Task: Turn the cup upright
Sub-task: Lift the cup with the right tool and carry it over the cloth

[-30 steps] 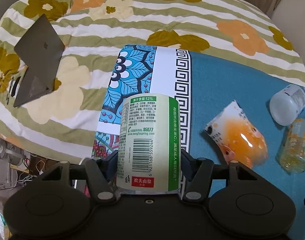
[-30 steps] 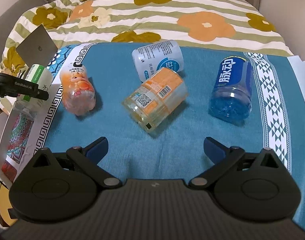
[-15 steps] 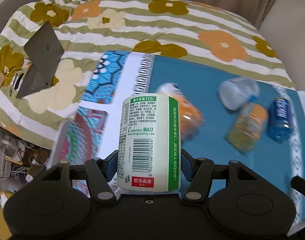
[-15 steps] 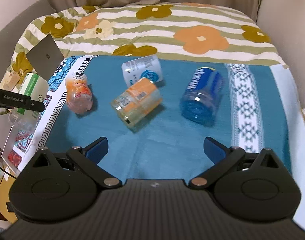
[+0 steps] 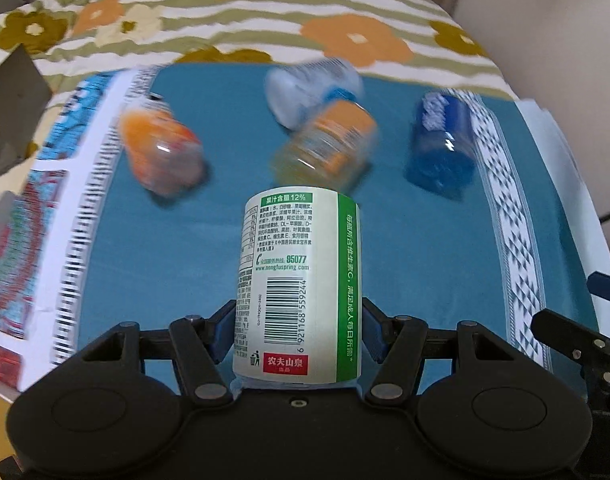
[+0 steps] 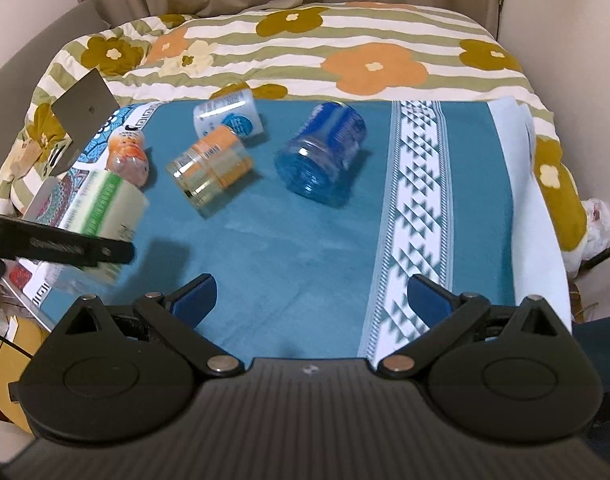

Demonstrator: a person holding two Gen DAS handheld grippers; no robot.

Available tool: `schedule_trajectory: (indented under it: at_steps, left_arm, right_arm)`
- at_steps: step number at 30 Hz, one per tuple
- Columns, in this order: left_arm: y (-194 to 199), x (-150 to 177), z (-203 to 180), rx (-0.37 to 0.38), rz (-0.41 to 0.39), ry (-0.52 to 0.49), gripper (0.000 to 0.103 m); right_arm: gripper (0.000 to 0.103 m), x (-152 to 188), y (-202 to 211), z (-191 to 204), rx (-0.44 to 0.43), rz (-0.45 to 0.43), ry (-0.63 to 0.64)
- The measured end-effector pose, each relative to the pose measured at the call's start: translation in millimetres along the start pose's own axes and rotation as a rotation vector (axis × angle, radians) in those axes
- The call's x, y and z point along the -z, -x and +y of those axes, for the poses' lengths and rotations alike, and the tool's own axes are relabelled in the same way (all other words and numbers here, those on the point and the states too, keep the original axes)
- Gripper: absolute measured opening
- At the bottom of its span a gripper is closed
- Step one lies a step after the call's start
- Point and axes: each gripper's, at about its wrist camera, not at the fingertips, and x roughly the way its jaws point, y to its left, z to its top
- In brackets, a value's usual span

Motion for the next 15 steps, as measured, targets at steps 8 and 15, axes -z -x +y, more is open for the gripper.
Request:
schedule_trajectory:
  at_steps: [8,15]
  left_arm:
    - [-32.5,5.1,-29.3,-0.025,0.028,-0.060,0.066]
    - [-44.8,7.6,-34.9,-0.038,0.042,-0.090,0.072]
  right_arm:
    - [0.103,15.5,-7.8,-25.9,0.007,0.042,0.002]
    - [0.103,25.1,-13.6,-33.8,0.011,0.063,-0.032]
